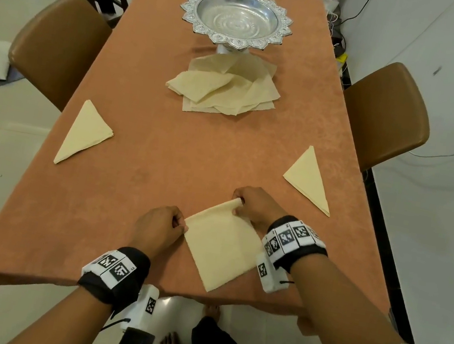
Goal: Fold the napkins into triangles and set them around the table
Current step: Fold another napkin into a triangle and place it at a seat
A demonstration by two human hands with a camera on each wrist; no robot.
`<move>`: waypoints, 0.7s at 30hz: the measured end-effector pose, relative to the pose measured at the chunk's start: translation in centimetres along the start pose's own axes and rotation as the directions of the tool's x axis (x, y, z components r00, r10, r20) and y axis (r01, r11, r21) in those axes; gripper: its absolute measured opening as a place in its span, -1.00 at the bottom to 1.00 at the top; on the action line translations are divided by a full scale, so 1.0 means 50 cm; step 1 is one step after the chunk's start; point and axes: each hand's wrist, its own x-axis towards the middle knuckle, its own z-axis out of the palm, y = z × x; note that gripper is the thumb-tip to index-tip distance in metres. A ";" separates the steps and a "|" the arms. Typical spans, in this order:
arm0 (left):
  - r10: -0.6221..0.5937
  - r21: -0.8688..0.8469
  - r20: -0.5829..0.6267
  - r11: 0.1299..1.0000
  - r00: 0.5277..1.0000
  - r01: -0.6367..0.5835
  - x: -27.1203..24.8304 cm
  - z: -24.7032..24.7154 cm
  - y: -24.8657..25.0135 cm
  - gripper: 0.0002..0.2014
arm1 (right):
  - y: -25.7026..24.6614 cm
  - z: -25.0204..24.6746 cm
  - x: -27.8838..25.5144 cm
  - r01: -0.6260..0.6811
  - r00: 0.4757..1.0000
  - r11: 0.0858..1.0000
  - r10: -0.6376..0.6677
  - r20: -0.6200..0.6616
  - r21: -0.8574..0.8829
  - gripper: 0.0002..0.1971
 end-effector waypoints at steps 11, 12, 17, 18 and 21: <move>0.359 0.239 -0.171 0.918 0.918 -0.315 -0.041 -0.004 0.004 -0.71 | 0.019 0.020 -0.091 0.105 0.907 0.986 -0.149 -0.393 -0.131 -0.77; 0.404 0.290 -0.162 0.892 0.900 -0.348 -0.047 0.005 -0.003 -0.68 | 0.032 0.043 -0.121 0.137 0.909 0.985 -0.169 -0.382 -0.108 -0.81; 0.397 0.380 -0.168 0.871 0.902 -0.313 -0.062 0.024 -0.042 -0.76 | 0.047 0.170 -0.215 0.282 0.910 0.920 -0.346 -0.227 -0.270 -0.75; 0.396 0.379 -0.165 0.871 0.903 -0.313 -0.062 0.023 -0.046 -0.76 | 0.048 0.189 -0.220 0.295 0.904 0.916 -0.360 -0.232 -0.271 -0.72; 0.389 0.382 -0.134 0.869 0.911 -0.315 -0.063 0.023 -0.048 -0.75 | 0.051 0.223 -0.230 0.309 0.875 0.922 -0.371 -0.312 -0.232 -0.70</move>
